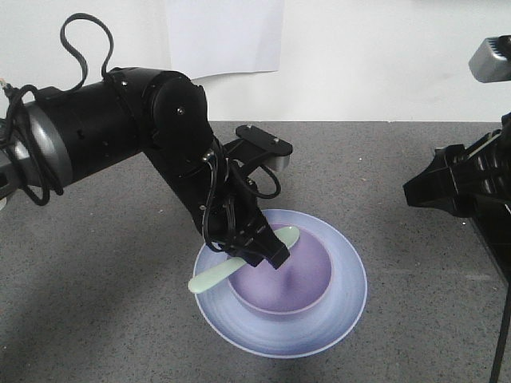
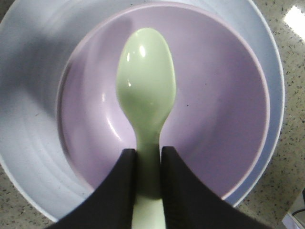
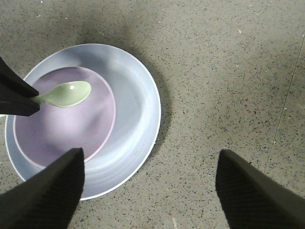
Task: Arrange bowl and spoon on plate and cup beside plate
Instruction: 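Move the left gripper over the bowl and lower the spoon inside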
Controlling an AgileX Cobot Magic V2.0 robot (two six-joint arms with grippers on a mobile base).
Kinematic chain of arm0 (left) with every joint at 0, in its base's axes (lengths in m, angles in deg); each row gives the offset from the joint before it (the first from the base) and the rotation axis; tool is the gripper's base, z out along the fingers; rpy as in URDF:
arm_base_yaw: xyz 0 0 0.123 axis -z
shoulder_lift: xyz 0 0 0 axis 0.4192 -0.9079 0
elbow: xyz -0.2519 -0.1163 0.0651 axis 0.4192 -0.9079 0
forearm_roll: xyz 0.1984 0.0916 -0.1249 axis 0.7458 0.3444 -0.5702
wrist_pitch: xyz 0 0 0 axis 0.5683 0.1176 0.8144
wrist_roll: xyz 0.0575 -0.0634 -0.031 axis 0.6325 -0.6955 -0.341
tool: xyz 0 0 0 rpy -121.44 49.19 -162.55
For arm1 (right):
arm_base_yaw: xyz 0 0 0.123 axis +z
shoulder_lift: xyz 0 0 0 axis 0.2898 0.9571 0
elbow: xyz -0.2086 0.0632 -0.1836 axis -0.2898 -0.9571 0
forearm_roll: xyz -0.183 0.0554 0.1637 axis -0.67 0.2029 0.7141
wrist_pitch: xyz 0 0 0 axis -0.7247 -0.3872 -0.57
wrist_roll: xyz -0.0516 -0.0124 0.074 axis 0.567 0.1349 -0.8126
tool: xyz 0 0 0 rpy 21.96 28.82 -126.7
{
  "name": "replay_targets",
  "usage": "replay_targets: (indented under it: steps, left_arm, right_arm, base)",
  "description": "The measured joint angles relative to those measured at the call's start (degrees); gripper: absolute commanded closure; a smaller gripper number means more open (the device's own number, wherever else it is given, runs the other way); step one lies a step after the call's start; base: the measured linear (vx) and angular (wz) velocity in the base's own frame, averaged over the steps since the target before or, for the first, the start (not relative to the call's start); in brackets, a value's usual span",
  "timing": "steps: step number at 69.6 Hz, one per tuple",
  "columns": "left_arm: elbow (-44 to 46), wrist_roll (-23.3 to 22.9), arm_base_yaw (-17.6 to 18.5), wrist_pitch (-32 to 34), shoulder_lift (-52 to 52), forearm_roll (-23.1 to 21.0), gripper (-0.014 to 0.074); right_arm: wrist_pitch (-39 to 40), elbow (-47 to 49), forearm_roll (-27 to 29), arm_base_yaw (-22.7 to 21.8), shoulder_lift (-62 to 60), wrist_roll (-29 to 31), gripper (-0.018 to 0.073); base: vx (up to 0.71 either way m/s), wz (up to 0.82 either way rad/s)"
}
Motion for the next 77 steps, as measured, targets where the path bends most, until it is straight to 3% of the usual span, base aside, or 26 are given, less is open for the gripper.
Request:
replay_targets:
  steps: [31, 61, 77]
  left_arm:
    - [0.0, 0.0, 0.0, -0.9, 0.0, 0.0, 0.0346]
    - [0.1, -2.3, 0.0, -0.3, 0.0, 0.5, 0.0339]
    - [0.2, -6.5, -0.1, 0.5, 3.1, 6.2, 0.0334]
  right_arm:
    - [0.0, 0.0, 0.1, 0.0, 0.0, 0.0, 0.0003]
    - [0.0, 0.0, 0.1, 0.0, 0.0, 0.0, 0.0003]
    - [0.0, 0.0, 0.1, 0.0, 0.0, 0.0, 0.0003]
  base:
    - [0.00, 0.00]
    - [0.00, 0.00]
    - [0.00, 0.00]
